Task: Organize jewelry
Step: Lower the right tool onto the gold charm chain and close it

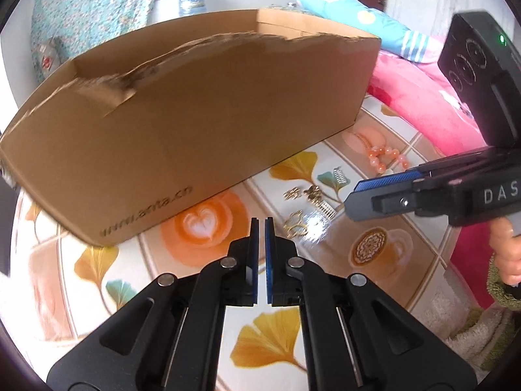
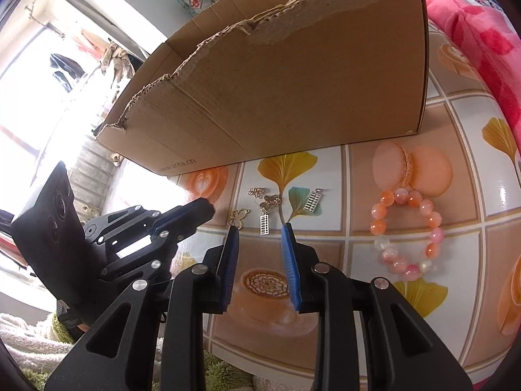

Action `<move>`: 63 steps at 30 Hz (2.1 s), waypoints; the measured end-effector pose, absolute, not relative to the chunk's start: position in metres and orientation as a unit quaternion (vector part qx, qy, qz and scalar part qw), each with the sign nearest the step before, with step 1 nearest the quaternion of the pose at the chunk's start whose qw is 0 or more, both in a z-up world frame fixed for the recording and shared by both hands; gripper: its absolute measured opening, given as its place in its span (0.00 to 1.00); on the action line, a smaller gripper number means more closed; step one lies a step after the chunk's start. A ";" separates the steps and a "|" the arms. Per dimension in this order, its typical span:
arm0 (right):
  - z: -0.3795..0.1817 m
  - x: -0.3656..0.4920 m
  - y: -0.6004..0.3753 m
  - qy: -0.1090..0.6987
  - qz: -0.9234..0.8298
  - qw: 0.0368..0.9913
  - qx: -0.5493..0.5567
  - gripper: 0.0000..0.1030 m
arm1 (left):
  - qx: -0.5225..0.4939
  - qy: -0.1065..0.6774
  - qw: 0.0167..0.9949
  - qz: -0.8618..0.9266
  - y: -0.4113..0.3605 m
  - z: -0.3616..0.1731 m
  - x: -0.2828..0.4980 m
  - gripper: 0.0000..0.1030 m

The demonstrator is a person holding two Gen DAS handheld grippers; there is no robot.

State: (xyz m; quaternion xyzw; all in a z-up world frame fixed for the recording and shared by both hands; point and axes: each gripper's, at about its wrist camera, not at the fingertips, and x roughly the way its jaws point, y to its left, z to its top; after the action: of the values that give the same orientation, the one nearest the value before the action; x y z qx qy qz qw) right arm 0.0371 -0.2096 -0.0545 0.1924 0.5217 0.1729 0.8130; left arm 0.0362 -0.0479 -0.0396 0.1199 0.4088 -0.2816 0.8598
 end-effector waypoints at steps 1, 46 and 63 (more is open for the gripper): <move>-0.055 0.037 -0.210 0.521 0.171 0.813 0.193 0.26 | 0.127 0.408 0.859 -0.283 -0.051 -0.041 0.037 0.03; -0.061 0.026 -0.236 0.509 0.162 0.814 0.226 0.26 | 0.155 0.417 0.850 -0.282 -0.079 -0.040 0.022 0.14; -0.048 0.031 -0.200 0.502 0.172 0.832 0.163 0.26 | 0.116 0.402 0.866 -0.275 -0.041 -0.027 0.012 0.14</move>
State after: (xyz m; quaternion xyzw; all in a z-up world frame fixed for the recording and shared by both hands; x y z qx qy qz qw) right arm 0.0307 -0.1996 -0.0481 0.1627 0.5016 0.1716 0.8321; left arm 0.0123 -0.0410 -0.0274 0.1155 0.4021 -0.2745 0.8658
